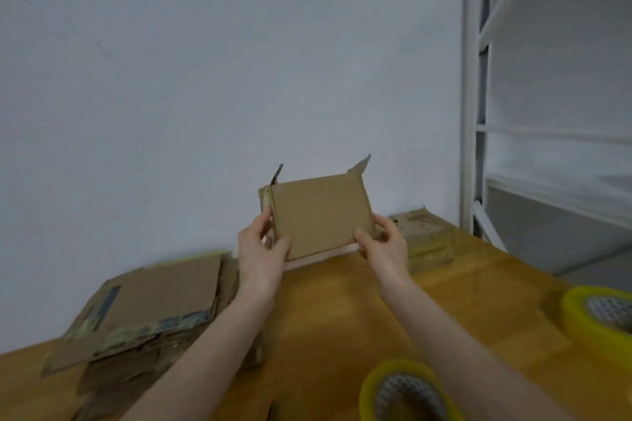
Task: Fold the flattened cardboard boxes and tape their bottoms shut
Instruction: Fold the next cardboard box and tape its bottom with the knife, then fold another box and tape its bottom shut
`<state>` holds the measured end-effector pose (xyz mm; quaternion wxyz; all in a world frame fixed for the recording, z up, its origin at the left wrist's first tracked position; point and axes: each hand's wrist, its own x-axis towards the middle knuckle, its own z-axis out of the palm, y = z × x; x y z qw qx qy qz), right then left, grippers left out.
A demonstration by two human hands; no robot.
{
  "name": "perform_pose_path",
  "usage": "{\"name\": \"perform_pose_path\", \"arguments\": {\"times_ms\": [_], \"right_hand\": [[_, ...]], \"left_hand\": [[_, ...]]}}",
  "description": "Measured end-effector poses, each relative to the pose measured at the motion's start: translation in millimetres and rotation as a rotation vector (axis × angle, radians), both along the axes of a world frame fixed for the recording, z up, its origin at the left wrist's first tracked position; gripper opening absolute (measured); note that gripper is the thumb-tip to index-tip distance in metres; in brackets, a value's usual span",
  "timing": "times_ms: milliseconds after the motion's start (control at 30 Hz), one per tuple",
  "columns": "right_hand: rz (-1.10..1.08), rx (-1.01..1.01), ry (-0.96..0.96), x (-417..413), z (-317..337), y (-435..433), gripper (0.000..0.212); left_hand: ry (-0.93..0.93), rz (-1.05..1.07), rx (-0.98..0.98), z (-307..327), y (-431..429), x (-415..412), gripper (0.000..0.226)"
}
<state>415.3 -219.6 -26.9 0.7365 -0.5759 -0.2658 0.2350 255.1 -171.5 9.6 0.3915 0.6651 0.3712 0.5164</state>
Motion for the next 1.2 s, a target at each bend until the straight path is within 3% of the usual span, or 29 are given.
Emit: {"name": "perform_pose_path", "arguments": {"times_ms": [133, 267, 400, 500, 600, 733, 867, 967, 1100, 1200], "right_hand": [[-0.186, -0.057, -0.09, 64.6, -5.5, 33.7, 0.056], [-0.281, -0.295, -0.206, 112.4, -17.1, 63.1, 0.074], [-0.234, -0.666, -0.455, 121.8, -46.6, 78.2, 0.053], [-0.144, -0.7, -0.583, 115.0, -56.8, 87.4, 0.048], [-0.168, -0.698, -0.587, 113.6, -56.4, 89.3, 0.051], [-0.29, -0.604, -0.564, 102.7, -52.7, 79.3, 0.05], [-0.29, -0.476, -0.636, 67.6, -41.3, 76.4, 0.04], [-0.148, -0.462, -0.694, 17.8, -35.7, 89.1, 0.036], [0.245, -0.401, -0.695, -71.4, -29.8, 109.8, 0.036], [0.46, -0.436, -0.597, -132.8, -30.1, 127.7, 0.044]], "left_hand": [[0.035, -0.072, 0.014, -7.7, 32.4, 83.8, 0.06], [0.109, -0.208, -0.045, -25.5, 58.2, 154.4, 0.062], [0.275, -0.359, -0.15, -56.9, 74.6, 195.7, 0.061], [0.379, -0.39, -0.143, -64.1, 81.2, 208.7, 0.059], [0.413, -0.341, -0.121, -66.2, 91.6, 207.2, 0.056], [0.483, -0.234, -0.059, -74.9, 96.6, 175.8, 0.047], [0.603, -0.138, 0.149, -67.3, 96.8, 113.8, 0.044], [0.666, -0.032, 0.236, -54.2, 99.0, 45.6, 0.04], [0.694, 0.241, 0.285, -41.9, 112.5, -69.1, 0.041], [0.753, 0.461, 0.206, -47.7, 126.2, -160.4, 0.041]]}}
